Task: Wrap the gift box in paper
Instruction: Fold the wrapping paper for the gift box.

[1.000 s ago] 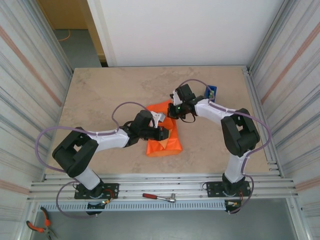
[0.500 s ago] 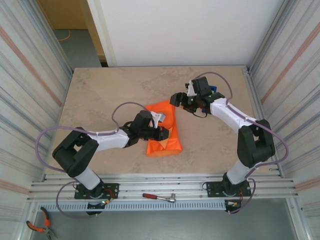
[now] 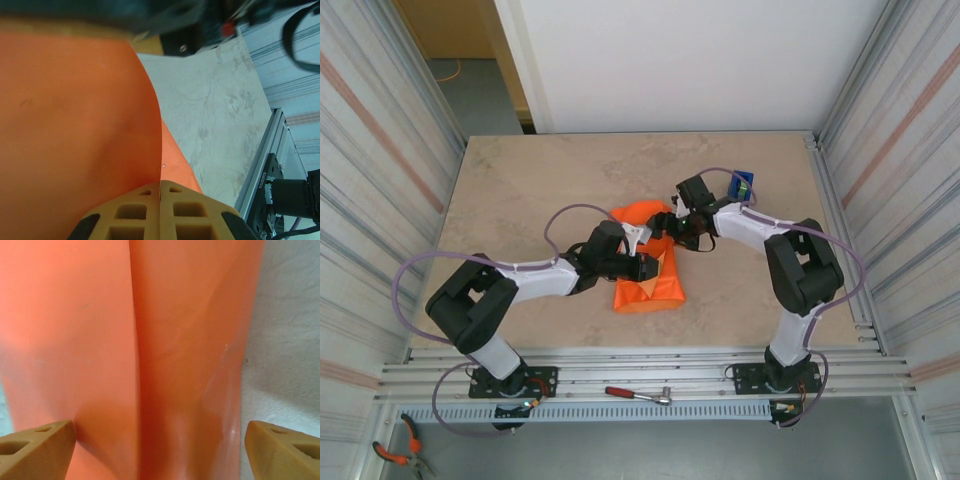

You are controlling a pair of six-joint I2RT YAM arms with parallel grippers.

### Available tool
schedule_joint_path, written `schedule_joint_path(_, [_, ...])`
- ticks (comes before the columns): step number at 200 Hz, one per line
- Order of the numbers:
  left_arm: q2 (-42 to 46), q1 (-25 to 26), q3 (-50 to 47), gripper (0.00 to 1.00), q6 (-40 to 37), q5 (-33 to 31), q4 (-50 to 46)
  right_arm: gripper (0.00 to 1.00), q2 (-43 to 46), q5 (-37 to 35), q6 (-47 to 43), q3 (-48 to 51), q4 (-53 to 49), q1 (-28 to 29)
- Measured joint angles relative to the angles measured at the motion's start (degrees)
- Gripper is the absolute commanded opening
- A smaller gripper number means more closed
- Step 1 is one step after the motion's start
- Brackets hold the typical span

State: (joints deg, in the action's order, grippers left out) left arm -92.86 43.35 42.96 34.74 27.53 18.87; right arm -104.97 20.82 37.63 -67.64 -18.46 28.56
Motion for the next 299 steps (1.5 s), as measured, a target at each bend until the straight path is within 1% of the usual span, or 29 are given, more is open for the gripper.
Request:
schedule_joint_path(22, [-0.3,-0.1,0.8,0.0,-0.2,0.6,-0.9,0.65,0.1,0.6,1.0,0.8,1.7,-0.1])
schedule_joint_path(35, [-0.7,-0.7,1.6,0.11,-0.4,2.5,-1.9,0.58,0.7,1.4,1.0,1.7,2.5,-0.4])
schedule_joint_path(52, [-1.2,-2.2,3.0,0.27,-1.0,6.8,-3.7,0.52,1.2,1.8,1.4,3.1,4.4,-0.6])
schedule_joint_path(69, [-0.9,-4.2,5.0,0.39,-1.5,11.1,-7.5,0.49,1.4,1.9,2.4,4.1,6.5,-0.5])
schedule_joint_path(93, [1.8,-8.2,8.7,0.49,-3.5,16.2,-13.9,0.47,1.9,1.8,4.0,5.7,9.1,-0.5])
schedule_joint_path(112, [6.0,-11.8,10.8,0.57,-3.7,18.5,-16.3,0.46,2.0,1.5,5.5,6.7,11.2,-0.3])
schedule_joint_path(130, [10.2,-15.5,11.3,0.59,-3.2,19.5,-16.7,0.44,2.1,1.0,6.9,7.2,13.0,0.2])
schedule_joint_path(150, [13.1,-19.3,11.3,0.65,-2.8,19.3,-17.6,0.43,2.1,-0.2,8.1,7.6,14.4,0.9])
schedule_joint_path(169, [13.7,-22.6,11.2,0.67,-3.0,18.3,-19.0,0.44,2.3,-1.5,8.9,8.1,15.6,1.6])
schedule_joint_path(206, [13.6,-27.9,9.2,0.69,-3.6,15.2,-22.3,0.44,3.1,-3.5,9.8,9.7,17.7,2.4])
schedule_joint_path(235, [11.6,-28.8,8.4,0.7,-5.0,12.9,-24.6,0.43,3.3,-3.5,9.8,10.3,18.5,2.4])
schedule_joint_path(276, [7.0,-28.8,7.0,0.72,-7.0,12.0,-25.7,0.43,3.1,-3.3,9.5,9.8,17.9,2.3])
schedule_joint_path(299, [4.9,-28.7,6.3,0.76,-7.7,11.8,-25.6,0.42,2.2,-3.0,9.5,8.4,17.2,2.6])
